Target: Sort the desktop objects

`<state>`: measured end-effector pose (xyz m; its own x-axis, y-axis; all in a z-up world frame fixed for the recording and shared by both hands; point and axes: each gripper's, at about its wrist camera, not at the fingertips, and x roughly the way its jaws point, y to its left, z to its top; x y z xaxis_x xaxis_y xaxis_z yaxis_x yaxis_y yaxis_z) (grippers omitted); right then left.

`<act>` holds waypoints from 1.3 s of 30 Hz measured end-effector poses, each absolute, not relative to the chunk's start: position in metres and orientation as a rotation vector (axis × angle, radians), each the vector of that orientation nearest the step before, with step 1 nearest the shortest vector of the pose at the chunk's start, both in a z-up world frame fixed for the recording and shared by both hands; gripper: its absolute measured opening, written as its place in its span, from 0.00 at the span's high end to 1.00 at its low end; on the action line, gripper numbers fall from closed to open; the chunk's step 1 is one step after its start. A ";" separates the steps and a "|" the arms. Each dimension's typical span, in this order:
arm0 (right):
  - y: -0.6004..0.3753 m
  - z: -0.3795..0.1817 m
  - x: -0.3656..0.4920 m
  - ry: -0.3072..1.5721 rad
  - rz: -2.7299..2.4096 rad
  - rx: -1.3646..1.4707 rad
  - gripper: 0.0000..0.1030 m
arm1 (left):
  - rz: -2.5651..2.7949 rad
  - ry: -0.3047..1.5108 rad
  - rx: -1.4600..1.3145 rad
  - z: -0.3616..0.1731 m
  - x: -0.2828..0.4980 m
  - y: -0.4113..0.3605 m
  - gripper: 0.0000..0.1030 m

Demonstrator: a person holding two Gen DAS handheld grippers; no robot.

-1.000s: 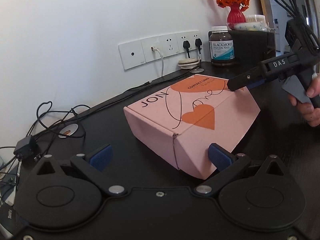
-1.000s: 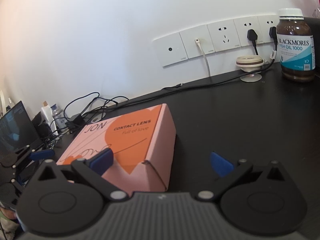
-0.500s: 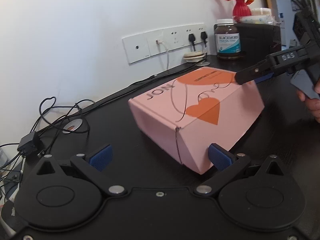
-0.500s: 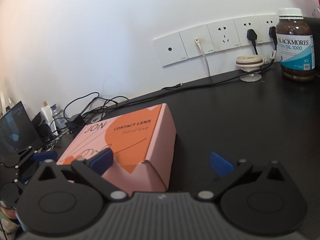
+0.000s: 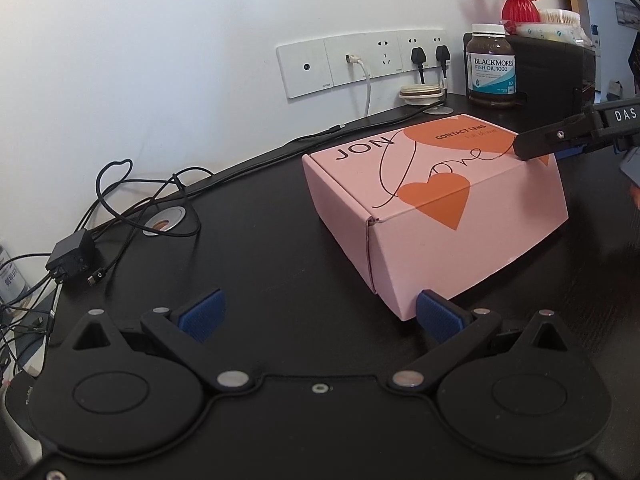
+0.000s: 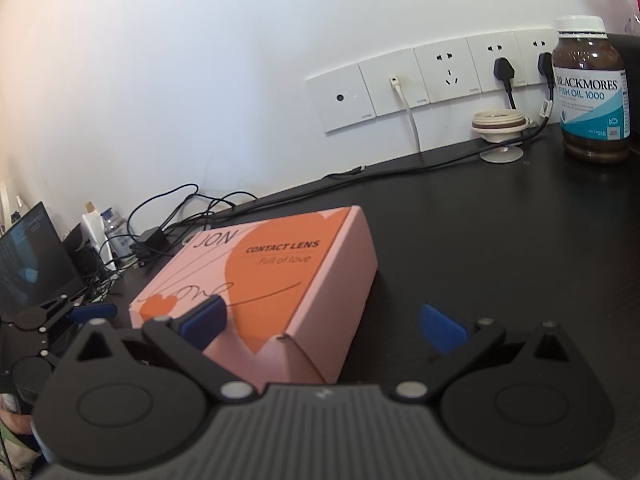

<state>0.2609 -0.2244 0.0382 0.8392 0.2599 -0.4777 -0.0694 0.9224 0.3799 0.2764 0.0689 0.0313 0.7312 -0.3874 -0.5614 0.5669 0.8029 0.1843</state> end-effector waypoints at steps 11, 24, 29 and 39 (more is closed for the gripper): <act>-0.223 0.039 0.259 0.551 0.175 0.359 0.01 | -0.507 0.582 0.287 0.030 0.288 0.078 0.00; -0.222 0.039 0.259 0.555 0.176 0.366 0.01 | -0.483 0.583 0.231 0.034 0.293 0.091 0.00; -0.222 0.038 0.259 0.554 0.178 0.366 0.01 | -0.529 0.531 0.231 0.039 0.283 0.088 0.00; -0.222 0.038 0.258 0.551 0.176 0.362 0.01 | -0.604 0.424 0.442 0.031 0.256 0.053 0.00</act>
